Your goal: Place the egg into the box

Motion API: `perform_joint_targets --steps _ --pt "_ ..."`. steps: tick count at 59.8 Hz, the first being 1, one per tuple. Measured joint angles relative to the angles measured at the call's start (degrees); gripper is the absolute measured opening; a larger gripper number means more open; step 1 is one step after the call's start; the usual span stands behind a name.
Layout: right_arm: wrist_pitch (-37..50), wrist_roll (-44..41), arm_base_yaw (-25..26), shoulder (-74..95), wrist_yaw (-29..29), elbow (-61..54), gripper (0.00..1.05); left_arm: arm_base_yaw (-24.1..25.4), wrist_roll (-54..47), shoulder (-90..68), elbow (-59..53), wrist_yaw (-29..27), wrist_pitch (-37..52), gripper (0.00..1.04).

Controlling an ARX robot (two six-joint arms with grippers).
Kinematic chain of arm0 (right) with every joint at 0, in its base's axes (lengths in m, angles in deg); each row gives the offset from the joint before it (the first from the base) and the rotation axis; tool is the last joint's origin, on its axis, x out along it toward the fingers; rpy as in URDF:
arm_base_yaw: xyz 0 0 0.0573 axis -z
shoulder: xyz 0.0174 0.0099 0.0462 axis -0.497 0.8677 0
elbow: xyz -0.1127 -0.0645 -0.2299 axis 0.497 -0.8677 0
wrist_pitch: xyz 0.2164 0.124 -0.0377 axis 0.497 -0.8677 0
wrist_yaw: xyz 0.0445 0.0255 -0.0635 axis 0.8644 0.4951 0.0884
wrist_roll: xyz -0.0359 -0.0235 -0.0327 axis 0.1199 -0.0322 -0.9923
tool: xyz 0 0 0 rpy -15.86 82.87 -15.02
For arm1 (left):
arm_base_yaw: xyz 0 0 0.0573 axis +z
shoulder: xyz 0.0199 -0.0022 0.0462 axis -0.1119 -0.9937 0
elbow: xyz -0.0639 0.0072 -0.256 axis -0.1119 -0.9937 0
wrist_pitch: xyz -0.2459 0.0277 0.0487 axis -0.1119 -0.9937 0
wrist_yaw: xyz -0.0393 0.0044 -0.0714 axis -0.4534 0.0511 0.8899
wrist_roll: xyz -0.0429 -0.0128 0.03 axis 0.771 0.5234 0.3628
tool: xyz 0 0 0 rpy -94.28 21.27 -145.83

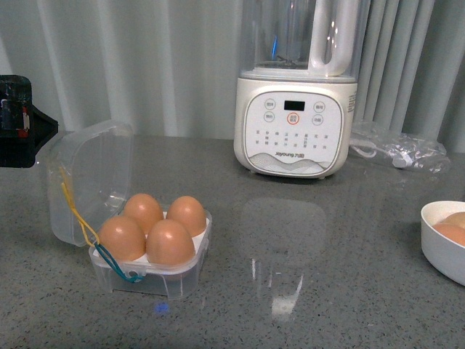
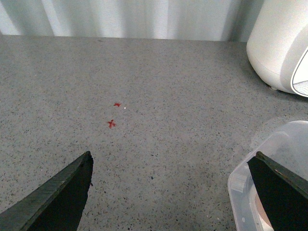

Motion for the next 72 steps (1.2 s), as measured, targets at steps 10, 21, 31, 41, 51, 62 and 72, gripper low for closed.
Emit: perform_joint_targets --steps 10,21,31,41,51,62,72 --pt "0.0 0.0 0.0 0.02 0.0 0.0 0.98 -3.17 -0.37 -0.28 0.04 -1.22 0.72 0.98" --pt "0.0 0.0 0.0 0.0 0.0 0.0 0.98 -9.9 -0.33 -0.2 -0.81 -4.15 1.2 0.98" --pt "0.0 0.0 0.0 0.0 0.0 0.0 0.98 -16.96 -0.31 -0.2 -2.64 -6.67 1.27 0.98" --pt "0.0 0.0 0.0 0.02 0.0 0.0 0.98 -24.04 0.24 0.24 -2.75 -8.5 -0.17 0.98" --pt "0.0 0.0 0.0 0.02 0.0 0.0 0.98 -27.63 -0.61 1.46 -1.27 -8.94 -2.89 0.98" --pt "0.0 0.0 0.0 0.02 0.02 0.0 0.98 -27.39 -0.9 4.96 2.43 -9.16 -7.87 0.98" --pt "0.0 0.0 0.0 0.0 0.0 0.0 0.98 -26.99 -2.32 11.96 4.79 -10.82 -14.01 0.98"
